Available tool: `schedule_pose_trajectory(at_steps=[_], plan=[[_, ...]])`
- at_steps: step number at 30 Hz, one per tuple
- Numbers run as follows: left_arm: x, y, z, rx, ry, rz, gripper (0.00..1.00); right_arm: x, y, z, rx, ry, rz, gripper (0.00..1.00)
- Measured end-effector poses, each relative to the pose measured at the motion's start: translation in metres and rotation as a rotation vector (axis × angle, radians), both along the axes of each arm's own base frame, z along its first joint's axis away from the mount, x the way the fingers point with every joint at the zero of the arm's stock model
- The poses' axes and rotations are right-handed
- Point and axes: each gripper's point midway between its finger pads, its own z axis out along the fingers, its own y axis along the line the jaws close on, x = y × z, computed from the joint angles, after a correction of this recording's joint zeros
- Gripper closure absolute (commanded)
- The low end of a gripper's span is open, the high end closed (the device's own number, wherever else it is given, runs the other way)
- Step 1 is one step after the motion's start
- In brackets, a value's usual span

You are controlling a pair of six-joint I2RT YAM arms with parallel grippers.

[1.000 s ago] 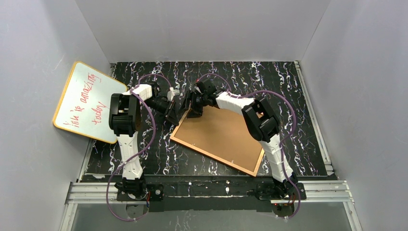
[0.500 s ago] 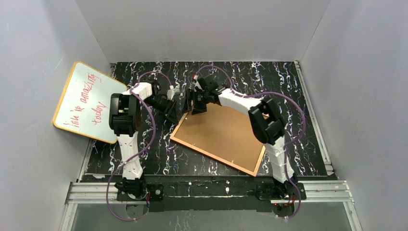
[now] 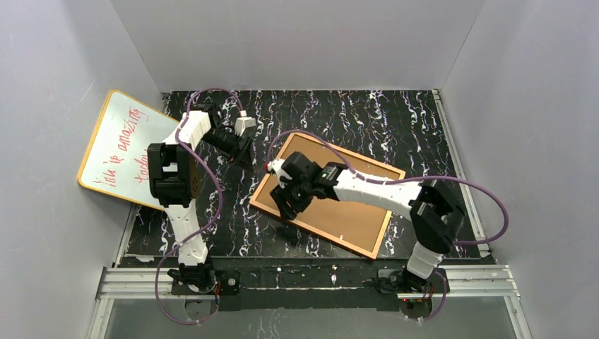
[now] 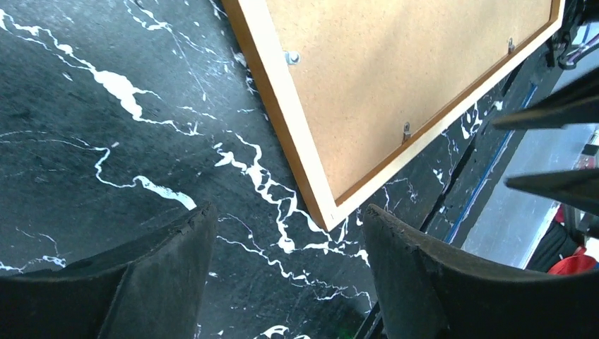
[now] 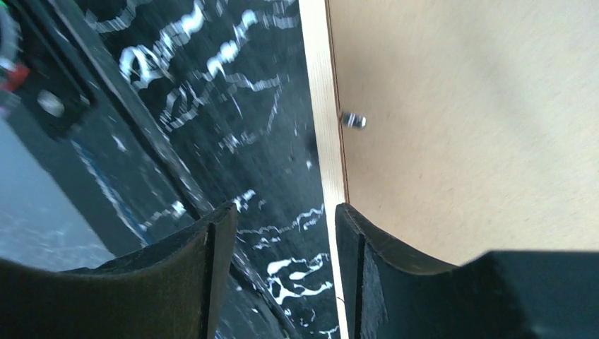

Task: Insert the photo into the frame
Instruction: Install the photo frame at the center of the board, then turn over the photo frame at the center of the board.

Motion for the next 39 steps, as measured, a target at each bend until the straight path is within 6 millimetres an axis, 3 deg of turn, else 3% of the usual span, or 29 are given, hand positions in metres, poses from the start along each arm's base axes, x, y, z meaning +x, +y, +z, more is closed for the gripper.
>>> schedule_pose_trajectory(at_steps=[3, 5, 9, 17, 19, 22, 30, 35, 39], plan=[[-0.008, 0.002, 0.005, 0.011, -0.015, -0.024, 0.26, -0.019, -0.015, -0.034, -0.129, 0.002, 0.041, 0.40], [-0.015, 0.003, 0.007, 0.017, -0.013, -0.032, 0.26, -0.025, -0.021, -0.045, -0.183, -0.009, 0.058, 0.41], [-0.021, 0.005, 0.009, 0.026, -0.015, -0.040, 0.18, -0.025, -0.024, -0.053, -0.226, -0.053, 0.070, 0.42], [-0.025, 0.007, 0.005, 0.034, -0.004, -0.044, 0.12, -0.019, -0.029, -0.069, -0.284, -0.103, 0.061, 0.44], [-0.026, 0.007, 0.005, 0.035, -0.001, -0.043, 0.03, -0.020, -0.033, -0.075, -0.304, -0.108, 0.063, 0.49], [-0.026, 0.007, 0.005, 0.037, -0.005, -0.042, 0.02, -0.023, -0.036, -0.083, -0.325, -0.112, 0.073, 0.57], [-0.027, 0.008, 0.018, 0.042, -0.052, -0.046, 0.02, -0.017, -0.036, -0.084, -0.349, -0.173, 0.069, 0.99], [-0.048, 0.012, 0.025, 0.036, -0.168, -0.151, 0.02, -0.014, -0.021, -0.075, -0.347, -0.192, 0.083, 0.99], [-0.076, 0.021, 0.039, 0.072, -0.391, -0.271, 0.02, -0.005, -0.003, -0.050, -0.298, -0.205, 0.069, 0.99]])
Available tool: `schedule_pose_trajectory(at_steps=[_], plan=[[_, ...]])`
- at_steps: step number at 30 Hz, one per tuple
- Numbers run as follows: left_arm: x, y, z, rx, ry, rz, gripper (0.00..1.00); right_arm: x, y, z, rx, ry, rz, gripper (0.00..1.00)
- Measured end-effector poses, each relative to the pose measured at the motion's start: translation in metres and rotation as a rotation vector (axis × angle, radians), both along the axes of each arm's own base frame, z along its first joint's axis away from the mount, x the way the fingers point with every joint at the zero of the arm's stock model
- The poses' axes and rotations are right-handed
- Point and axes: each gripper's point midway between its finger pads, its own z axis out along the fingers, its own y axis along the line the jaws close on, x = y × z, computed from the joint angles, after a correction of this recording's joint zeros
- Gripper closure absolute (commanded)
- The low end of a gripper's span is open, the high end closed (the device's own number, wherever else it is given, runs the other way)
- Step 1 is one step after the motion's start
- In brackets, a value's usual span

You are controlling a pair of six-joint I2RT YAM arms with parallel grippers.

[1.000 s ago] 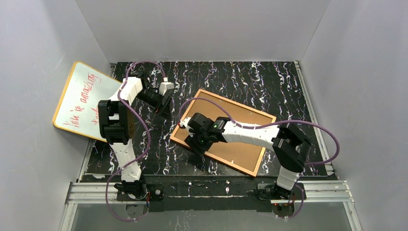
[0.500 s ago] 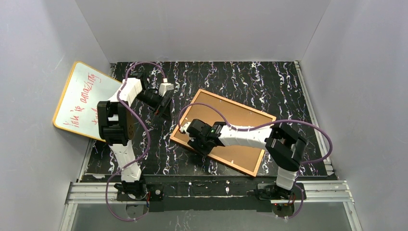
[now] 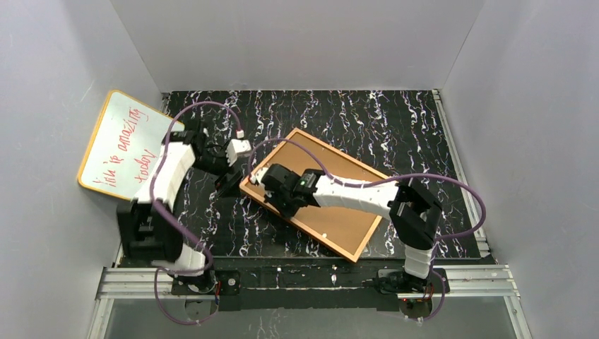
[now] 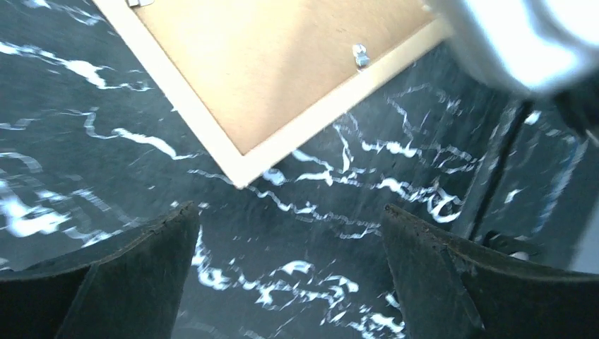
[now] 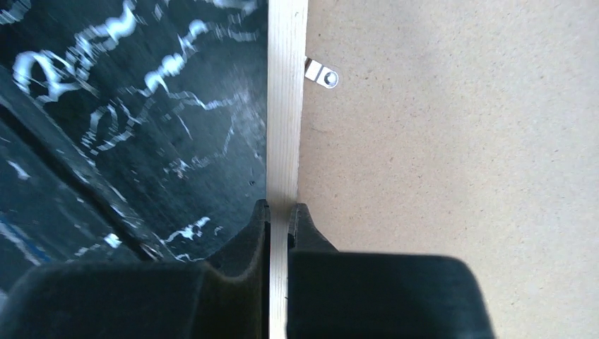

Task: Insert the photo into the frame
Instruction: Turn over the photo frame at the center of the board.

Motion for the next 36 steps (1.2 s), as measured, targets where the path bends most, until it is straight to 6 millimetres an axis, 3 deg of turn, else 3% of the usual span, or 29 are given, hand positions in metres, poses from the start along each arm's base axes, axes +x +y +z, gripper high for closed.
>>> schedule_pose_trajectory(at_steps=[3, 5, 9, 16, 26, 29, 32, 35, 36], plan=[[-0.015, 0.006, 0.021, 0.033, -0.254, -0.087, 0.02, 0.010, 0.015, 0.026, 0.067, 0.004, -0.012, 0.99], [-0.015, 0.013, 0.036, 0.066, -0.444, -0.130, 0.02, 0.014, 0.021, 0.040, 0.107, 0.026, -0.019, 0.99], [-0.020, 0.011, 0.044, 0.103, -0.661, -0.284, 0.02, 0.027, 0.026, 0.060, 0.178, 0.079, -0.047, 0.99], [-0.005, 0.001, 0.034, 0.120, -0.902, -0.482, 0.16, 0.054, 0.024, 0.091, 0.300, 0.182, -0.105, 0.99], [0.031, -0.046, 0.063, 0.109, -1.283, -0.718, 0.23, 0.072, 0.017, 0.123, 0.394, 0.258, -0.137, 0.99], [0.035, -0.061, 0.056, 0.102, -1.318, -0.804, 0.32, 0.077, 0.017, 0.134, 0.418, 0.266, -0.143, 0.99], [0.038, -0.073, 0.048, 0.099, -1.339, -0.870, 0.52, 0.079, 0.016, 0.141, 0.431, 0.269, -0.145, 0.99], [0.045, -0.082, 0.056, 0.105, -1.412, -0.898, 0.70, 0.080, 0.014, 0.143, 0.426, 0.274, -0.150, 0.99], [0.047, -0.085, 0.061, 0.106, -1.439, -0.899, 0.74, 0.080, 0.014, 0.143, 0.426, 0.274, -0.151, 0.94]])
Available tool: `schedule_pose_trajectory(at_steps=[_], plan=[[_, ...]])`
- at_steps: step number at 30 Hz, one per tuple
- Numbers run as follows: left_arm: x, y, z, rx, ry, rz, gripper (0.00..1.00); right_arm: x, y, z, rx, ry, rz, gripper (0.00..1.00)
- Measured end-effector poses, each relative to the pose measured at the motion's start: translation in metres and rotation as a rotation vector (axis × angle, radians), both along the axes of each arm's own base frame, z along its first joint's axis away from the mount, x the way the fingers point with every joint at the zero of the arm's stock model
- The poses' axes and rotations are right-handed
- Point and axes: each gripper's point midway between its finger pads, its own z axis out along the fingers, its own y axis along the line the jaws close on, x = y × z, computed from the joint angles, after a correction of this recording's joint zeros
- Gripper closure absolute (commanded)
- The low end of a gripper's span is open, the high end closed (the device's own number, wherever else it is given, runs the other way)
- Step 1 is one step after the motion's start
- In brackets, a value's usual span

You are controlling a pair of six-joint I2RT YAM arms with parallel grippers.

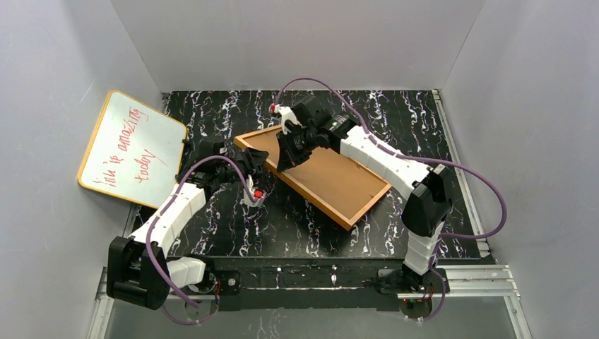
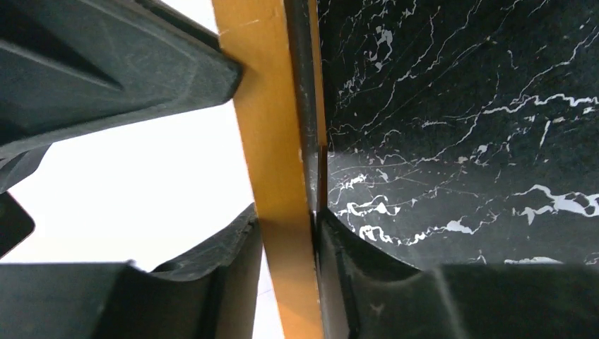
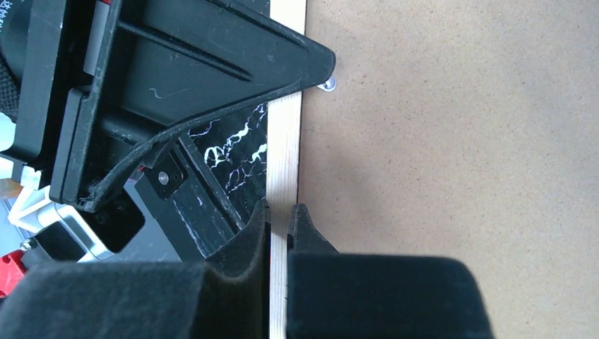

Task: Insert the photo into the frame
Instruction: Turn over the photo frame at the center of the board.

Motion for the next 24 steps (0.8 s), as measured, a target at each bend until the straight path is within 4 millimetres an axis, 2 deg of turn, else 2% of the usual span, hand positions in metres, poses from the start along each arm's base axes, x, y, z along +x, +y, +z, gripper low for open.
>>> schedule_pose_trajectory(at_steps=[3, 5, 6, 8, 13, 18, 21, 24], plan=[[0.004, -0.004, 0.008, -0.026, -0.020, 0.006, 0.81, 0.002, -0.003, 0.004, -0.009, -0.008, -0.008, 0.62], [0.006, -0.005, 0.013, -0.045, -0.016, 0.017, 0.83, 0.004, -0.005, 0.008, -0.018, -0.019, -0.015, 0.44], [0.007, -0.005, 0.013, -0.048, -0.006, 0.024, 0.83, 0.005, -0.006, 0.011, -0.022, -0.033, -0.013, 0.37], [0.007, -0.004, 0.009, -0.051, 0.028, 0.040, 0.83, 0.010, -0.009, 0.019, -0.026, -0.079, -0.020, 0.30], [0.007, -0.002, 0.006, -0.059, 0.090, 0.075, 0.83, 0.004, -0.030, 0.034, -0.075, -0.212, -0.030, 0.20], [0.010, -0.002, 0.014, -0.072, 0.110, 0.098, 0.84, -0.031, -0.038, 0.046, -0.138, -0.333, 0.026, 0.16], [0.012, -0.001, 0.016, -0.075, 0.120, 0.113, 0.84, -0.048, -0.036, 0.038, -0.186, -0.383, 0.073, 0.15], [0.013, 0.000, 0.015, -0.078, 0.128, 0.124, 0.84, -0.056, -0.044, 0.016, -0.287, -0.416, 0.090, 0.17]])
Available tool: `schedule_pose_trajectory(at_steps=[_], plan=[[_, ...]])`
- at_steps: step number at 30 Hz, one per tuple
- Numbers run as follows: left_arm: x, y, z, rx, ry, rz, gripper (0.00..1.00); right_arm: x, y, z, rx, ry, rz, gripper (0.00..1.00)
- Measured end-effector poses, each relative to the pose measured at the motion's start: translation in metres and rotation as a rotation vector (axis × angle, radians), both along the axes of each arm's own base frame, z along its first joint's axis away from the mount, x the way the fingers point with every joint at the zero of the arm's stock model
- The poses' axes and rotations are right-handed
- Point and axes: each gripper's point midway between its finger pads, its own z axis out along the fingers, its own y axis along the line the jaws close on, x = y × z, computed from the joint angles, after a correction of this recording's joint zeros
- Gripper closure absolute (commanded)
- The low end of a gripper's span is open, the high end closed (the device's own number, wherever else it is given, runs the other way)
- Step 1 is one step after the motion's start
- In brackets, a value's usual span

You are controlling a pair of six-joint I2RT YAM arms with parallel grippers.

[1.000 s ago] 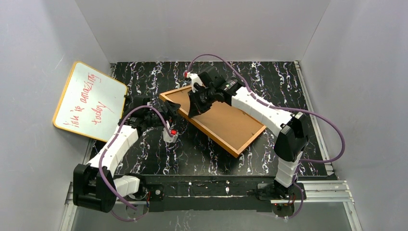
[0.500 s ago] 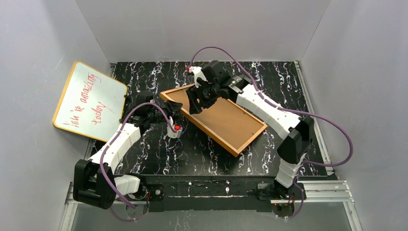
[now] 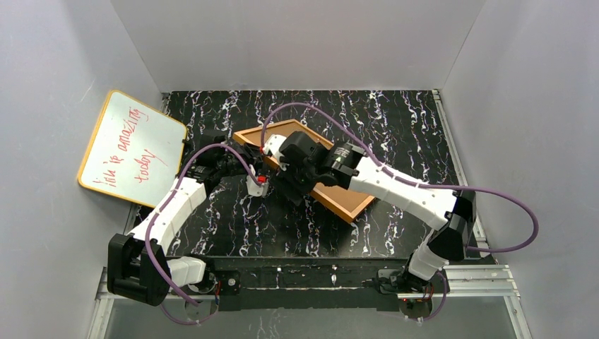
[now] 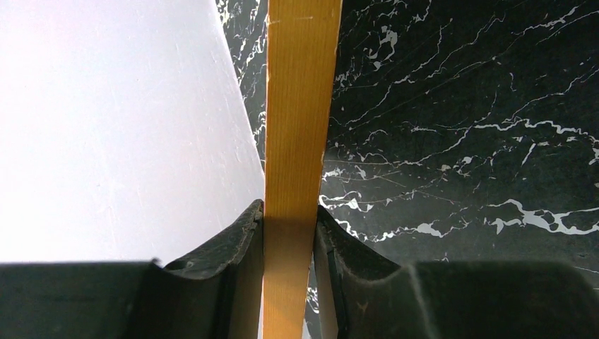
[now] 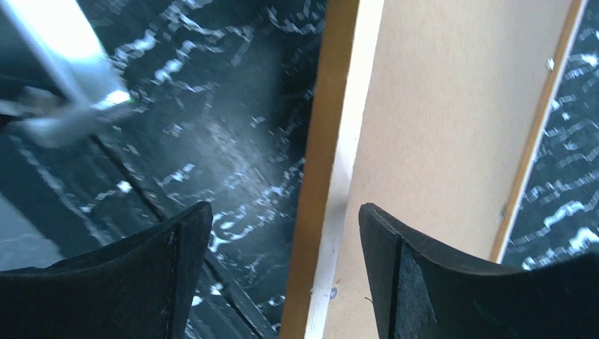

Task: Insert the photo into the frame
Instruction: Turn over the photo frame at the center of the board.

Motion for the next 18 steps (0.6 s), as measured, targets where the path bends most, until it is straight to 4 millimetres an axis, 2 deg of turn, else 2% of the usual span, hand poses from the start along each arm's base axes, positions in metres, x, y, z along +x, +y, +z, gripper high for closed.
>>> schedule_pose_trajectory(at_steps=[4, 10, 13, 15, 17, 18], plan=[[0.001, 0.001, 0.000, -0.003, 0.010, 0.011, 0.84, 0.007, -0.019, -0.025, -0.138, -0.063, -0.045, 0.21], [0.001, 0.001, 0.000, -0.013, 0.023, 0.023, 0.84, 0.024, -0.039, -0.038, -0.248, -0.158, -0.103, 0.35], [0.002, 0.001, 0.002, -0.025, 0.030, 0.036, 0.82, 0.030, -0.047, -0.043, -0.288, -0.194, -0.122, 0.49], [0.004, 0.001, 0.005, -0.032, 0.033, 0.046, 0.75, 0.035, -0.047, -0.041, -0.296, -0.227, -0.133, 0.65], [0.007, 0.002, 0.009, -0.040, 0.028, 0.059, 0.70, 0.042, -0.047, -0.036, -0.308, -0.277, -0.134, 0.73], [0.009, 0.002, 0.014, -0.048, 0.020, 0.065, 0.64, 0.045, -0.048, -0.033, -0.320, -0.307, -0.129, 0.74]])
